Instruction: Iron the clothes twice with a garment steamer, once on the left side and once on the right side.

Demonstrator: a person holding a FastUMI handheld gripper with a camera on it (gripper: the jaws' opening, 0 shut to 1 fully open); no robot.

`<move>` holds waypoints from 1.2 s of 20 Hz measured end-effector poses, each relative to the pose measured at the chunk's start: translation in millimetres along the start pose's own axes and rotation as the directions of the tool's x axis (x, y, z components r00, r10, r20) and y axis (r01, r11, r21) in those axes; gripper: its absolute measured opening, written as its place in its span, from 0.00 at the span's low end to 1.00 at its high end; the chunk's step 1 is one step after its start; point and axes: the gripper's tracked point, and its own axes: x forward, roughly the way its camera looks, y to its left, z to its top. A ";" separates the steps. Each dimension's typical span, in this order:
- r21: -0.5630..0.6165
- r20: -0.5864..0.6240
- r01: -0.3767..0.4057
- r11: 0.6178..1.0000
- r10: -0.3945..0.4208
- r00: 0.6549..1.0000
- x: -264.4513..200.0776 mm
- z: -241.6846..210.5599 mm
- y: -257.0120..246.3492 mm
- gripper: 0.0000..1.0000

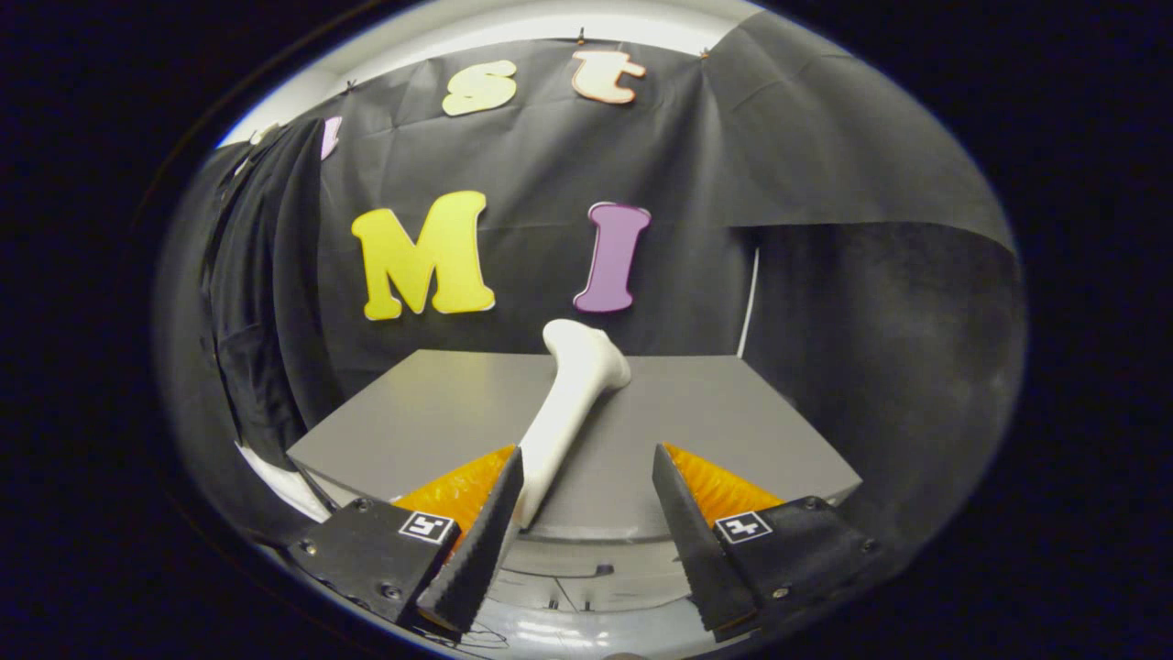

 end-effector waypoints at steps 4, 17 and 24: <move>-0.021 -0.071 -0.046 0.999 0.045 0.996 40.0 -2.2 15.2 0.87; 0.114 -0.166 -0.081 0.990 0.099 0.981 61.0 -18.6 33.9 0.57; 0.147 -0.060 -0.146 0.978 0.156 0.986 32.4 -7.2 50.5 0.34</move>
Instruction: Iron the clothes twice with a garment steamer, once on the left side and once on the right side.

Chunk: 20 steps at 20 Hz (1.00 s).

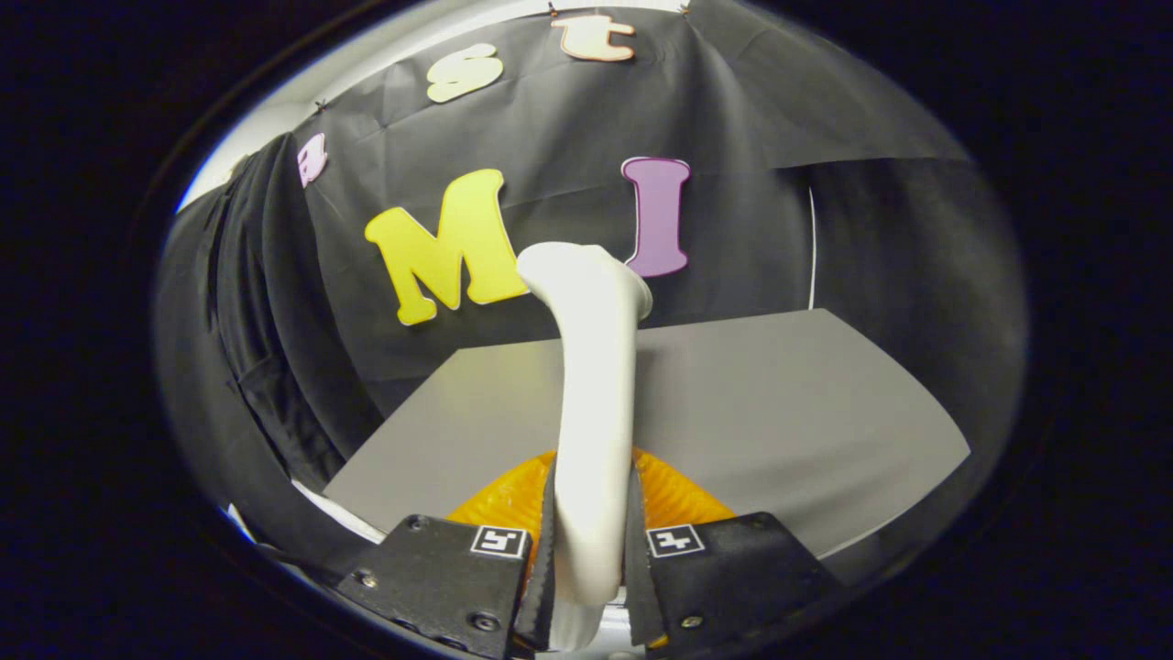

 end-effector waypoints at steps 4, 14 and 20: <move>0.005 0.091 0.022 1.000 -0.022 0.996 -42.9 13.4 28.6 0.34; 0.002 0.334 0.000 1.000 -0.001 0.943 -159.3 90.8 175.1 0.34; -0.047 0.418 -0.052 0.998 0.067 0.906 -192.5 127.2 271.2 0.34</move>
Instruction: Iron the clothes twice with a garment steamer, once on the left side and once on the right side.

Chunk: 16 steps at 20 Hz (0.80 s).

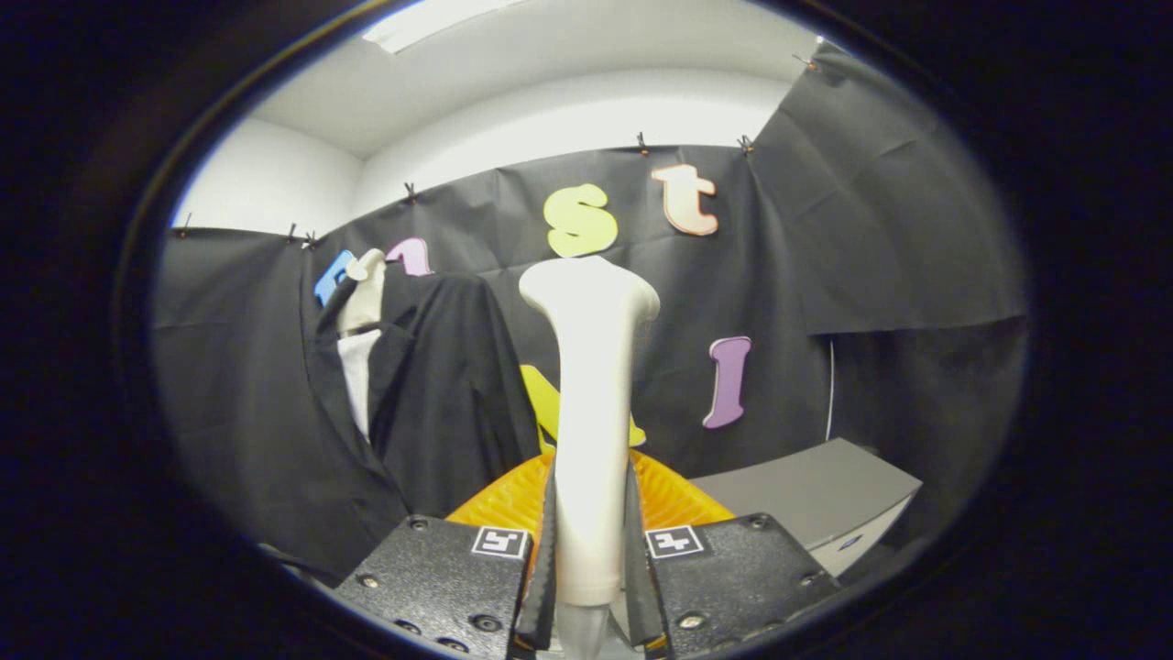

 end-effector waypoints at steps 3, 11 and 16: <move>-0.028 0.017 -0.032 0.999 0.033 0.999 2.9 9.5 41.5 0.34; -0.102 0.011 -0.103 0.989 0.104 0.994 30.0 14.9 130.2 0.34; -0.134 -0.026 -0.117 0.984 0.115 0.993 48.1 -1.0 157.6 0.34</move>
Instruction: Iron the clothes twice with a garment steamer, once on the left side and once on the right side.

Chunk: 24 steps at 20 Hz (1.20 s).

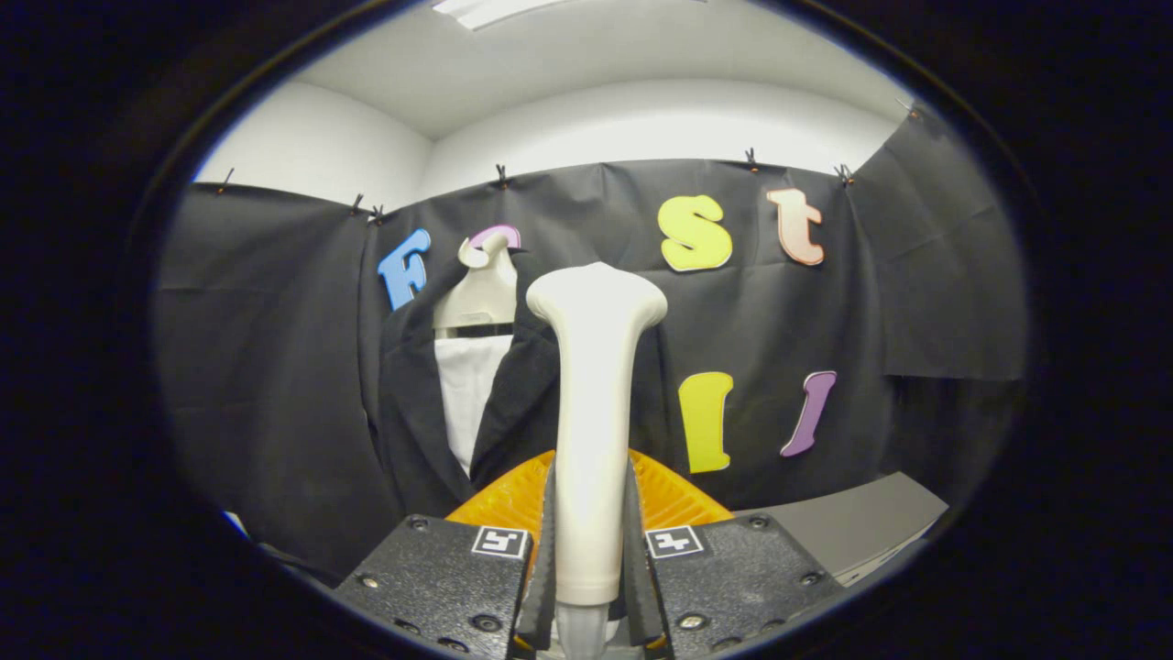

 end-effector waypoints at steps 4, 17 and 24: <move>-0.025 -0.038 0.000 1.000 -0.001 0.999 7.0 -17.6 9.1 0.34; -0.070 -0.148 0.027 0.997 -0.037 0.988 0.7 -77.9 3.0 0.34; -0.094 -0.217 0.024 0.995 -0.044 0.975 -9.3 -121.5 5.3 0.34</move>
